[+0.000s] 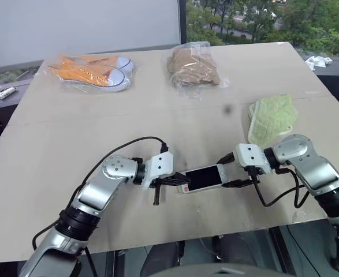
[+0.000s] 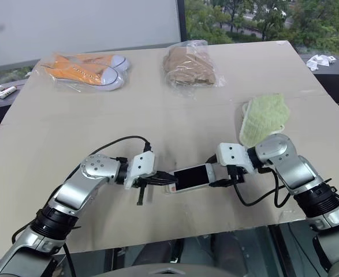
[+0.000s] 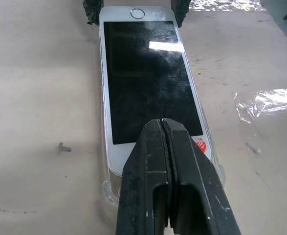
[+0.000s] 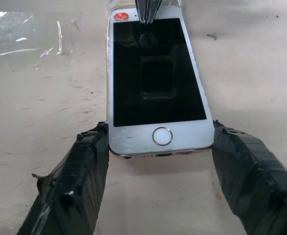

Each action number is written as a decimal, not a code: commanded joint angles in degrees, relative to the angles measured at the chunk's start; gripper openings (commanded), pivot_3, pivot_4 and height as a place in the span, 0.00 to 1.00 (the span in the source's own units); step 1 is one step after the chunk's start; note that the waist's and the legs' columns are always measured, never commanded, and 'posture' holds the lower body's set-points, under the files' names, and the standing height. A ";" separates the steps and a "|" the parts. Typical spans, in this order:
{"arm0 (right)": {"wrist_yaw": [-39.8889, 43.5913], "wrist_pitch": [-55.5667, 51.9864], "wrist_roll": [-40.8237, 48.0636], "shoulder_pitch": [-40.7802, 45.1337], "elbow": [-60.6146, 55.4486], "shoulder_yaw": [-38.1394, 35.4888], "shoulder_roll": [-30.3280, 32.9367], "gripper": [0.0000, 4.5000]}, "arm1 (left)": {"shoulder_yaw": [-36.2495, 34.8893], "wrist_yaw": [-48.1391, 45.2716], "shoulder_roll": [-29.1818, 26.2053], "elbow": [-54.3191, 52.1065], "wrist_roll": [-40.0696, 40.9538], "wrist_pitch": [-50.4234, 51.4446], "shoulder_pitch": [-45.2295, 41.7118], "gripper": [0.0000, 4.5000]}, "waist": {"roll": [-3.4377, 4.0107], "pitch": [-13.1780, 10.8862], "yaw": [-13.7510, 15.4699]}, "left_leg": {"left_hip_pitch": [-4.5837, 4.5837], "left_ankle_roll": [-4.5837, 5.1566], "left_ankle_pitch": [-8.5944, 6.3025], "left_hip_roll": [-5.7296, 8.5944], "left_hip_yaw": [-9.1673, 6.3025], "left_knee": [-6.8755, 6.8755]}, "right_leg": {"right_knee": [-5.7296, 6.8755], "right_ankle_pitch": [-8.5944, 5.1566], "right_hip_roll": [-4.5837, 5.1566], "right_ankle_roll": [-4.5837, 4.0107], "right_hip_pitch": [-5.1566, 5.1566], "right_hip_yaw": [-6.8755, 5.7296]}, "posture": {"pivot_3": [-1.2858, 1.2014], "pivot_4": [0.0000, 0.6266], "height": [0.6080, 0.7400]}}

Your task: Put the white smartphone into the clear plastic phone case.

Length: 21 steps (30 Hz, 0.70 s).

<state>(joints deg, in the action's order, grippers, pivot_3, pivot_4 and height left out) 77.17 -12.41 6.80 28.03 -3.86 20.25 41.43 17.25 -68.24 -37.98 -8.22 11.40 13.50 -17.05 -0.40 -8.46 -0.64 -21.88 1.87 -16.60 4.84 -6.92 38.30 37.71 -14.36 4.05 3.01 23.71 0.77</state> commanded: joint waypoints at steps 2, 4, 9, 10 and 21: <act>1.27 1.10 0.43 0.89 -1.51 0.25 -0.09 0.63 | -0.51 1.70 -0.43 1.76 -1.60 -0.30 0.64 0.00 | 0.00 0.00 0.01 | 0.00 0.00 0.00 0.00 0.00 0.00 | 0.00 0.00 0.00 0.00 0.00 0.00 | 0.52 0.24 1.00; 1.29 1.03 0.46 0.85 -1.57 0.29 -0.10 0.63 | -0.37 2.37 -0.24 2.69 -1.95 -0.23 0.57 0.00 | 0.00 0.01 0.01 | 0.01 0.00 0.00 0.00 0.00 0.00 | 0.00 0.00 0.00 0.00 0.00 0.00 | 0.52 0.24 1.00; 1.08 0.71 0.59 0.48 -2.08 0.43 -0.23 0.63 | 0.75 4.01 0.25 6.04 -3.55 0.13 1.55 0.00 | 0.00 0.03 0.01 | 0.03 0.00 0.00 0.00 0.00 0.00 | 0.01 0.00 0.00 0.00 -0.02 0.00 | 0.52 0.24 1.00; 1.03 0.52 0.66 0.35 -2.31 0.40 -0.20 0.63 | 1.16 4.36 0.21 6.89 -4.20 0.07 1.70 0.00 | 0.01 0.05 0.02 | 0.03 0.00 0.00 0.00 0.00 0.00 | 0.01 0.00 0.00 0.00 -0.02 0.00 | 0.52 0.24 1.00; 0.91 -0.87 0.92 -0.30 -3.17 0.39 -0.10 0.63 | 3.46 4.26 0.41 7.30 -5.57 -1.00 3.12 0.00 | 0.01 0.17 0.03 | 0.12 0.00 0.00 0.00 0.01 0.02 | 0.06 0.00 0.01 0.00 -0.09 0.03 | 0.52 0.24 1.00</act>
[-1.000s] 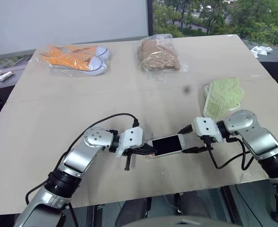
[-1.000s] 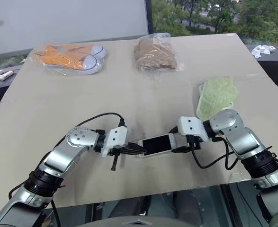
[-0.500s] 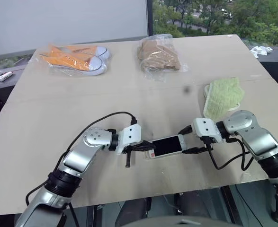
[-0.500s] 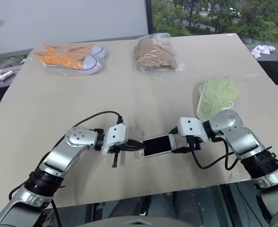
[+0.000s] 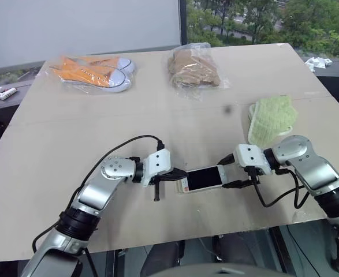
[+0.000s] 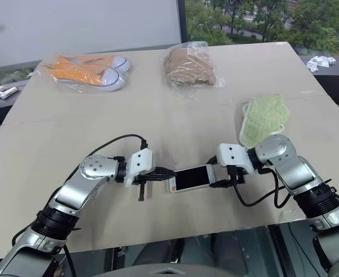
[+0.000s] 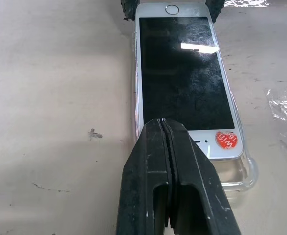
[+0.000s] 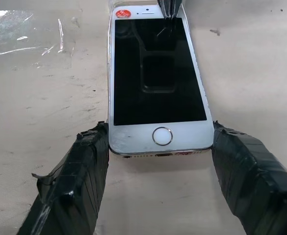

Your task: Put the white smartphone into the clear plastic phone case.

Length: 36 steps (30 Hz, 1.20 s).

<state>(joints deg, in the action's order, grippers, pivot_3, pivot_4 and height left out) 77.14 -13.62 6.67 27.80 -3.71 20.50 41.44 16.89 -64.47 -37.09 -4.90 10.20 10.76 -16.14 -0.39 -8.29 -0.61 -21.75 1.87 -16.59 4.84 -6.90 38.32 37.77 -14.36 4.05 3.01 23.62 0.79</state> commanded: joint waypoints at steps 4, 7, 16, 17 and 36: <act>0.55 -0.55 0.88 -0.01 -3.85 0.39 -0.43 0.63 | 3.90 0.74 -0.02 3.15 -4.19 2.15 2.30 0.00 | 0.00 0.09 0.00 | 0.00 0.00 0.00 0.00 0.00 0.00 | 0.00 0.00 0.00 0.00 0.00 0.00 | 0.52 0.24 1.00; -0.03 -1.16 0.25 0.29 -3.79 0.50 -0.51 0.74 | 3.97 0.79 -0.06 3.34 -4.31 1.89 2.25 0.00 | 0.00 0.15 0.01 | 0.01 0.00 0.00 0.00 0.00 0.00 | 0.00 0.00 0.00 0.00 -0.01 0.00 | 0.52 0.24 1.00; -0.40 -1.51 -0.30 0.16 -4.08 0.47 0.48 0.99 | 4.34 0.67 -0.04 4.01 -4.77 0.88 1.81 0.00 | 0.06 0.26 0.13 | 0.05 0.00 0.00 0.01 0.00 0.04 | 0.04 0.00 0.00 0.00 -0.04 0.00 | 0.52 0.24 1.00; -0.28 -1.37 -0.35 0.04 -4.05 0.42 0.71 0.99 | 4.35 0.66 -0.02 4.07 -4.79 0.80 1.77 0.00 | 0.06 0.26 0.15 | 0.05 0.00 0.00 0.01 0.00 0.04 | 0.04 0.00 0.00 0.00 -0.04 0.00 | 0.52 0.24 1.00; -1.46 -8.40 6.16 -3.59 -7.18 -7.17 7.33 0.79 | -12.78 1.03 -1.93 -11.88 14.99 12.11 -0.57 0.00 | 0.00 0.14 0.13 | -0.09 0.00 0.00 0.00 -0.02 0.03 | -0.02 0.00 0.02 0.00 0.04 -0.02 | 0.52 0.24 1.00</act>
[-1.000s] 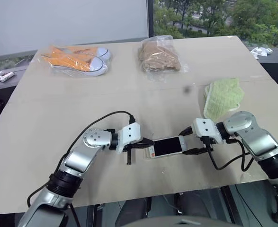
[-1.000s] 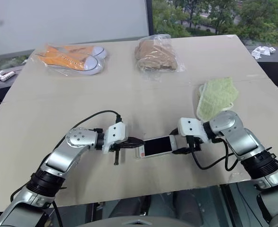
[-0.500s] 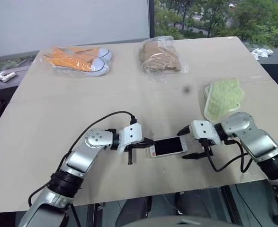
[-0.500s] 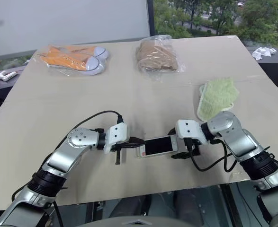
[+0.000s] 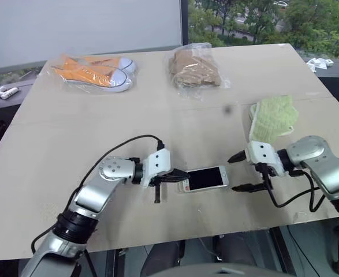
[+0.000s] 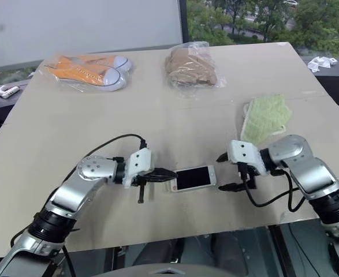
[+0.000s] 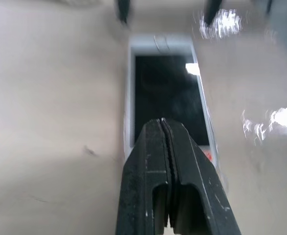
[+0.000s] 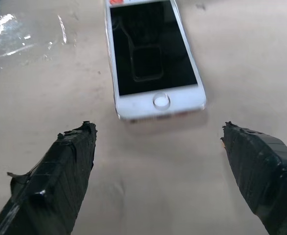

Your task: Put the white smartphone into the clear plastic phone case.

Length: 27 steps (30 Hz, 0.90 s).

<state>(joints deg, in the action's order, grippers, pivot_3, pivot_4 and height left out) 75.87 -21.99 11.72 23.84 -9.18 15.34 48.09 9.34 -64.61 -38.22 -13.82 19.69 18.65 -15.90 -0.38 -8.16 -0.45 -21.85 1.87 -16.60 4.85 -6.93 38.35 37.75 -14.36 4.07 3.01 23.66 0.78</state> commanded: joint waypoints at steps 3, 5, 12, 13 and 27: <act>-1.11 0.04 0.64 0.77 -1.26 -1.96 0.15 0.56 | -8.93 0.28 -3.91 -1.60 6.51 5.59 1.27 0.00 | 0.01 -0.01 -0.39 | 0.01 0.00 0.00 -0.01 -0.01 -0.01 | 0.01 0.00 -0.01 0.00 0.00 -0.01 | 0.52 0.24 1.00; -1.65 0.49 0.14 1.13 -0.47 -1.21 -0.65 0.34 | -9.04 -2.24 -8.14 0.41 3.14 2.33 5.56 0.00 | 0.02 -0.01 -0.50 | 0.03 0.00 0.00 -0.01 0.01 -0.04 | 0.00 0.00 -0.02 0.00 0.02 0.01 | 0.52 0.24 1.00; -2.06 1.55 -1.32 1.91 0.80 -0.24 -1.73 0.01 | -7.89 -2.48 -8.25 0.86 2.55 0.75 11.88 0.00 | 0.03 -0.13 0.92 | -0.04 0.00 0.00 0.01 -0.06 -0.03 | -0.08 0.00 0.00 0.00 0.02 -0.03 | 0.52 0.24 1.00; -2.00 1.60 -1.39 1.93 0.85 -0.21 -1.74 0.01 | -7.38 -2.24 -7.73 1.14 2.04 0.16 12.10 0.00 | 0.03 -0.13 1.12 | -0.03 0.00 0.00 0.01 -0.06 -0.03 | -0.08 0.00 0.00 0.00 0.02 -0.02 | 0.52 0.24 1.00; -0.48 0.59 -1.69 0.22 -0.90 -0.08 -0.09 0.01 | -1.51 -0.40 -1.92 3.28 -0.72 -0.69 9.10 0.00 | 0.03 -0.13 1.12 | -0.03 0.00 0.00 0.01 -0.04 -0.05 | -0.07 0.00 -0.01 -0.01 0.03 0.00 | 0.52 0.24 1.00</act>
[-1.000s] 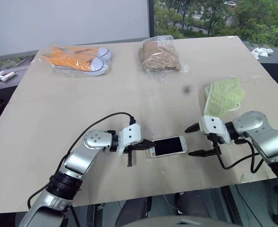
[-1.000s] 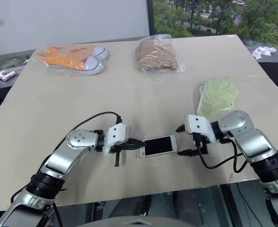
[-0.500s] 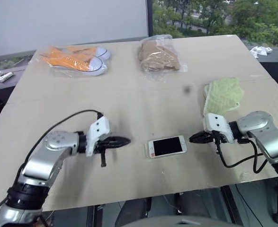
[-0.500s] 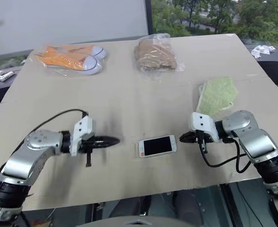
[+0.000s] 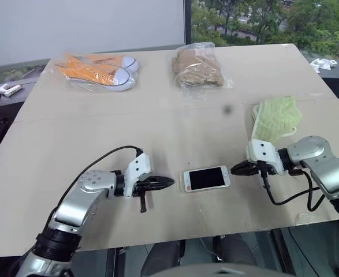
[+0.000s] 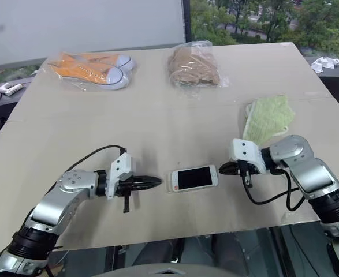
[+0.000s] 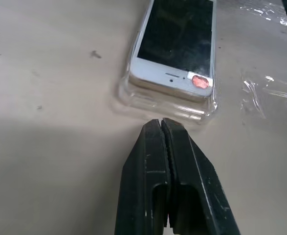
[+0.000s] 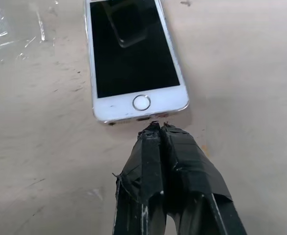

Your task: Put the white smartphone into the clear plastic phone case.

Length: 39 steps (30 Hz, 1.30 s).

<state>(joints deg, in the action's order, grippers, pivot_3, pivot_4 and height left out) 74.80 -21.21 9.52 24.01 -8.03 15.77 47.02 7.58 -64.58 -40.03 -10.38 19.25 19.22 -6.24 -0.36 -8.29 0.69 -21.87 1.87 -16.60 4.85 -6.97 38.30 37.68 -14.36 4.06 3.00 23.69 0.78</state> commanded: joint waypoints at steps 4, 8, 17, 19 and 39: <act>0.83 -0.35 0.71 -0.33 -2.84 -0.24 1.06 0.01 | 0.92 -0.85 -0.33 0.83 -1.33 -2.43 -0.92 0.00 | 0.00 0.00 0.00 | 0.00 0.00 0.00 0.00 0.00 0.00 | 0.00 0.00 0.00 0.00 0.00 0.00 | 0.52 0.24 1.00; 0.39 -1.03 0.73 0.01 -3.78 0.30 0.14 0.01 | 1.81 -0.89 0.11 1.52 -1.83 -3.02 -1.19 0.00 | 0.00 0.00 0.01 | 0.00 0.00 0.00 0.00 0.00 0.00 | 0.00 0.00 0.00 0.00 -0.01 0.00 | 0.52 0.24 1.00; 0.26 -1.98 0.97 0.60 -4.96 1.09 -0.45 0.01 | 3.24 0.50 1.75 1.34 -3.02 -2.98 -1.89 0.00 | 0.00 0.00 0.04 | 0.01 0.00 0.00 0.00 -0.01 0.00 | 0.00 0.00 0.00 0.00 -0.01 -0.01 | 0.52 0.24 1.00; 0.23 -2.19 0.95 0.85 -5.11 1.30 -0.68 0.01 | 3.97 1.09 2.60 2.19 -3.82 -3.29 -2.53 0.00 | 0.00 0.00 0.05 | 0.01 0.00 0.00 0.00 0.00 0.01 | 0.00 0.00 0.00 0.00 -0.01 -0.01 | 0.52 0.24 1.00; 0.34 -4.33 2.29 2.46 -5.20 -0.31 -0.24 0.01 | 6.10 3.55 5.78 1.20 -4.74 -1.44 -3.21 0.00 | -0.01 0.01 0.11 | 0.01 0.00 0.00 0.02 -0.01 0.04 | 0.01 0.00 0.01 0.01 -0.03 -0.02 | 0.52 0.24 1.00</act>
<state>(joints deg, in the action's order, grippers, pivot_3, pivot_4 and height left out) 74.55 -25.02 10.14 25.44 -12.45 18.80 45.57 13.46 -60.61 -33.48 -8.28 14.76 18.09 -10.36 -0.36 -8.28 0.80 -21.86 1.87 -16.60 4.87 -6.98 38.34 37.69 -14.36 4.07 3.01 23.66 0.77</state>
